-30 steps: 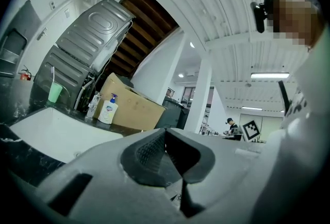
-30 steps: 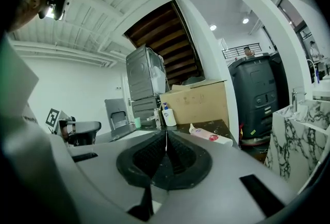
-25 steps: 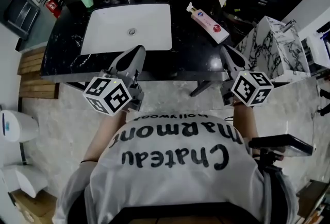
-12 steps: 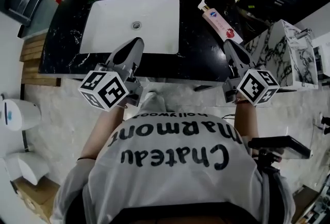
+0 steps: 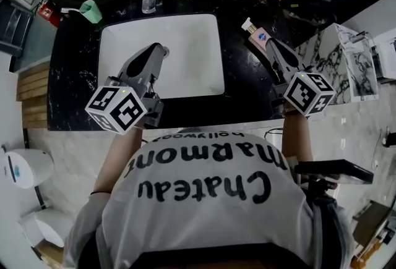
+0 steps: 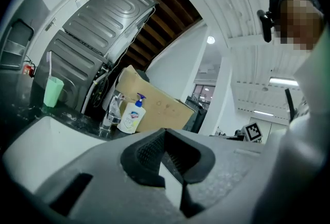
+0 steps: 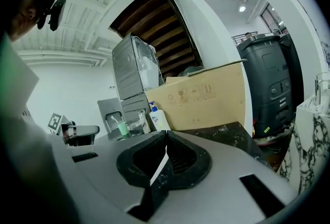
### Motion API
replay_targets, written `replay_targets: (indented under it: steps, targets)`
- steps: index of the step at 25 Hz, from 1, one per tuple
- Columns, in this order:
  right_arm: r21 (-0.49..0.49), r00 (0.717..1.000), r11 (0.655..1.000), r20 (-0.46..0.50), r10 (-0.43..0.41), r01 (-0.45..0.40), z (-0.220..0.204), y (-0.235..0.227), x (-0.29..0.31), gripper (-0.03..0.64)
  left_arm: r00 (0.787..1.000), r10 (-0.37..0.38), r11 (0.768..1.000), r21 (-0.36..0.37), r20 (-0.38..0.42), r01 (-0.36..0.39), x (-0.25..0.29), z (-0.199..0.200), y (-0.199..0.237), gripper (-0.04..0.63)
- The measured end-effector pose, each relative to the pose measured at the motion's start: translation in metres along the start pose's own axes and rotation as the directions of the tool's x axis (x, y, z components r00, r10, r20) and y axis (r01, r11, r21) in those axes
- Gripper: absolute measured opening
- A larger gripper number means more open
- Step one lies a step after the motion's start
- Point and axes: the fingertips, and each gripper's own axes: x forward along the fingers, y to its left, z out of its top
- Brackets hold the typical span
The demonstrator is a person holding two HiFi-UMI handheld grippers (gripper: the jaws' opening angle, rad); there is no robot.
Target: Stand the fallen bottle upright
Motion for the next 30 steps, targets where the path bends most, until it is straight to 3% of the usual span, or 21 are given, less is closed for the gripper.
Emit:
replay_targets:
  steps: [6,13,17,23,24,25,26,30]
  targets:
    - [-0.115,0.996,0.991,-0.051,-0.078,0.072,0.007,-0.012,0.049,0.012,1.000,-0.003,1.000,0.025,-0.030,0.004,0.010,0.012,0.051,0.014]
    - [-0.250,0.959,0.966,-0.254,-0.122,0.056,-0.012,-0.042,0.089,0.013,0.999,0.025,1.000,-0.015,-0.032,-0.026,-0.004,0.008,0.085,0.014]
    - [-0.320,0.900,0.947,-0.413,-0.140,0.001,-0.029,-0.062,0.102,0.014,0.999,0.025,0.999,-0.038,-0.031,-0.026,-0.011,0.003,0.099,0.014]
    - [-0.277,0.787,0.956,-0.610,-0.094,-0.100,-0.052,-0.077,0.107,0.017,0.998,0.039,0.997,-0.061,-0.041,-0.042,-0.016,-0.002,0.108,0.014]
    - [-0.261,0.771,0.959,-0.631,-0.084,-0.108,-0.055,-0.078,0.108,0.032,0.998,0.042,0.997,-0.057,-0.043,-0.045,-0.017,-0.003,0.109,0.015]
    - [-0.244,0.757,0.963,-0.649,-0.074,-0.115,-0.059,-0.080,0.109,0.090,0.998,0.046,0.997,-0.055,-0.043,-0.048,-0.019,-0.004,0.111,0.014]
    - [-0.233,0.743,0.965,-0.666,-0.068,-0.121,-0.062,-0.081,0.110,0.190,0.998,0.049,0.997,-0.056,-0.042,-0.051,-0.021,-0.004,0.112,0.014]
    - [-0.267,0.675,0.953,-0.731,-0.102,-0.145,-0.074,-0.089,0.115,0.207,0.996,0.076,0.995,-0.068,-0.038,-0.078,-0.028,-0.008,0.119,0.015]
